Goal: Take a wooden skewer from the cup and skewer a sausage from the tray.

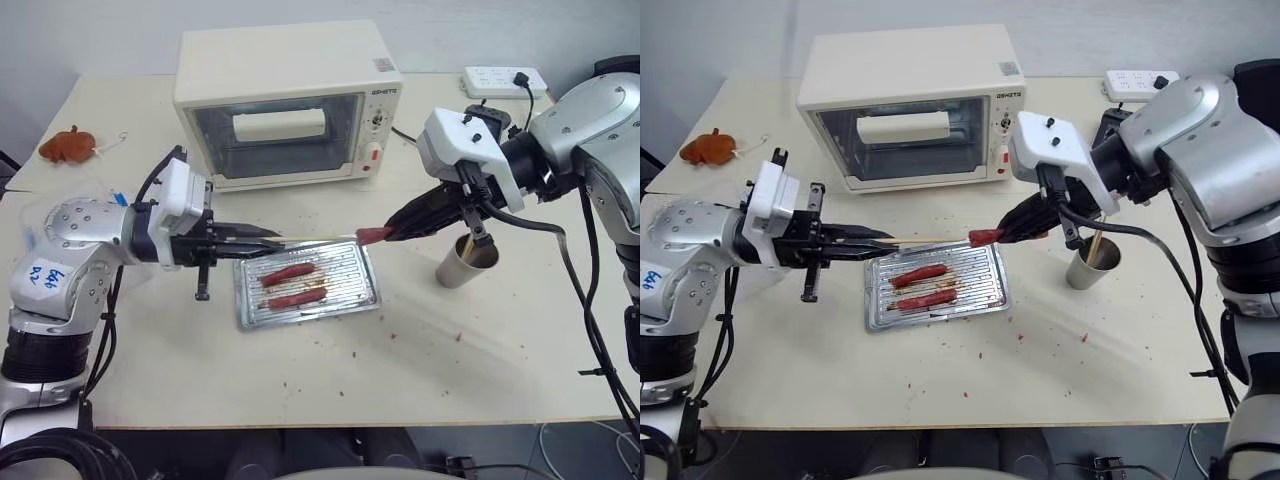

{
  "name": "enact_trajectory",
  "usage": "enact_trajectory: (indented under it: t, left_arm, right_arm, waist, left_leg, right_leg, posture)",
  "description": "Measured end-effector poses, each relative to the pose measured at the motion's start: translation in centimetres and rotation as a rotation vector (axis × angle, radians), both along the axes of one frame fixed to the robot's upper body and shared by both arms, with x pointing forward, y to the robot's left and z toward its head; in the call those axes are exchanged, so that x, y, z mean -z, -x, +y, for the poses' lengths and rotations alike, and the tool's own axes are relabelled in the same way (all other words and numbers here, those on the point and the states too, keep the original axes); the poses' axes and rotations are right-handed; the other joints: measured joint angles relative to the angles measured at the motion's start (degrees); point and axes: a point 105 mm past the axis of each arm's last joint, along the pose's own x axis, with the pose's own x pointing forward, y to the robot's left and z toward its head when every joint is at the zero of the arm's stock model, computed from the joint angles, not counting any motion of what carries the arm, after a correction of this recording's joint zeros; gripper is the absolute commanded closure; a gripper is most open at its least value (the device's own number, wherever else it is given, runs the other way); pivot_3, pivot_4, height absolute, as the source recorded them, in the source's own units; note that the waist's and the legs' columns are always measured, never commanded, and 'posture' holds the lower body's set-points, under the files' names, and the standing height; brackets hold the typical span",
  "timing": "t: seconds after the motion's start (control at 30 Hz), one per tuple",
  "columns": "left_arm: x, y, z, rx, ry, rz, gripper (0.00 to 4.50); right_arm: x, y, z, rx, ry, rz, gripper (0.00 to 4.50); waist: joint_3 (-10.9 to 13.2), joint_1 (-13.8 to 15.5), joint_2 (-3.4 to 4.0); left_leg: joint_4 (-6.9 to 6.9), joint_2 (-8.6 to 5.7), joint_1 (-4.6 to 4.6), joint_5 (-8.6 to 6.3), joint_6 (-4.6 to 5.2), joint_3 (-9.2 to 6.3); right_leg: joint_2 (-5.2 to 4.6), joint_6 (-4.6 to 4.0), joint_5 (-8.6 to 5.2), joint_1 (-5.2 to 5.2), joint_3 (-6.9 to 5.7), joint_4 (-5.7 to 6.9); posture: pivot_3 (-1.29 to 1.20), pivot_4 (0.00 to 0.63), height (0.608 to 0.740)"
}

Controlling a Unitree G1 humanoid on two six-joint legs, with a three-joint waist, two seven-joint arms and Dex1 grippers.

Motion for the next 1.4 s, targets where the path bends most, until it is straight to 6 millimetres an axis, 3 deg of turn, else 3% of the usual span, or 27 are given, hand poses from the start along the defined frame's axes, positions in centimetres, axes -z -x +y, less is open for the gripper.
enact_trajectory:
  t: [0.83, 1.4]
  left_arm:
    - [-0.5, -0.1, -1.7, 0.051, 0.031, -0.02, 4.5]
    - [0.0, -1.4, -4.6, 0.072, 0.063, -0.042, 4.5]
  right_arm:
    - [-0.3, 0.0, 0.2, -0.005, -0.018, -0.008, 4.47]
    - [0.0, -0.4, 0.4, 0.029, -0.017, 0.001, 4.47]
  waist:
    - [0.0, -0.1, 0.0]
    - [0.0, 0.1, 0.0]
  left_leg:
    - [0.01, 0.0, 0.0, 0.0, 0.0, 0.01]
    - [0.03, -0.01, 0.0, 0.01, 0.0, 0.01]
  right_leg:
    - [0.0, 0.0, 0.0, 0.0, 0.01, 0.04]
    - [0.01, 0.0, 0.0, -0.01, 0.01, 0.08]
  posture:
    - [0.0, 0.15, 0.74]
    - [0.0, 0.15, 0.74]
